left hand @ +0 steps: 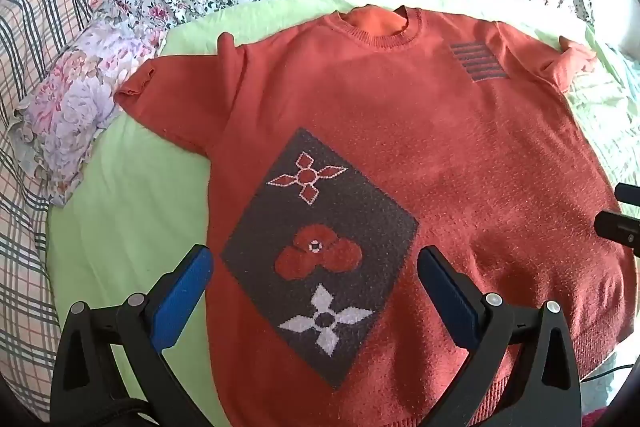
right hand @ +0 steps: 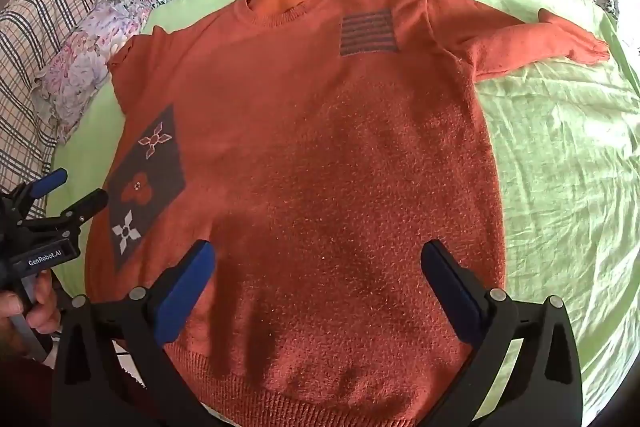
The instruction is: Fold small clothes
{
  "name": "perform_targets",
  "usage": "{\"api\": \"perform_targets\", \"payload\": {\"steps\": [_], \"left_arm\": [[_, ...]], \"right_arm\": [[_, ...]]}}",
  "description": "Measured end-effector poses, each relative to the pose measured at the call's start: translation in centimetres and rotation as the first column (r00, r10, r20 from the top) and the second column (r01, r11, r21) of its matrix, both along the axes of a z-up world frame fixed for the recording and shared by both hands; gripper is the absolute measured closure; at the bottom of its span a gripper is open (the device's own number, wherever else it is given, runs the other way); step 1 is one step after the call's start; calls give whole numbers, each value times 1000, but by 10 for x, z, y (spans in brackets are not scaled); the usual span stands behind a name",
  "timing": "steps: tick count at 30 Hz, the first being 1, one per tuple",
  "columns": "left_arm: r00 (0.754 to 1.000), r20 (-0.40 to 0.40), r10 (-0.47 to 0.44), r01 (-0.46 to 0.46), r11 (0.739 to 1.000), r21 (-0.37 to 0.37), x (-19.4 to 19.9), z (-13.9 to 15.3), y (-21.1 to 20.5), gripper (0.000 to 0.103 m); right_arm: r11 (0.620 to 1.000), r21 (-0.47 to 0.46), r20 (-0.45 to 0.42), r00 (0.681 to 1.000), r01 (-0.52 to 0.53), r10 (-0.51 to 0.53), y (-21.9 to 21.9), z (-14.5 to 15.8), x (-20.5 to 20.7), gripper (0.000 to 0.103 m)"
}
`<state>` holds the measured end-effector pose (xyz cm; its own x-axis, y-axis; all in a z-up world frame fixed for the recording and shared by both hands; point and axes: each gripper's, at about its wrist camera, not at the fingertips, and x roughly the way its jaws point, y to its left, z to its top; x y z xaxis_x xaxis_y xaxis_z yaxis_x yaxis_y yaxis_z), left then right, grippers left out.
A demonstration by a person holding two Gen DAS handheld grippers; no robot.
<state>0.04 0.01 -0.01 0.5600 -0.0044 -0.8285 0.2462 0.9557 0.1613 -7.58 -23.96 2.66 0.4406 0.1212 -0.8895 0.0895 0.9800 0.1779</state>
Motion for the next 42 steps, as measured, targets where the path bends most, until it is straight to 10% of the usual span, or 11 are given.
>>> {"api": "perform_targets", "payload": {"steps": [42], "left_arm": [[996,-42,-78,73,992,-103,-2,11,-15,1]], "right_arm": [[999,-26,-36,998,-47,46,15,-7,6,1]]}}
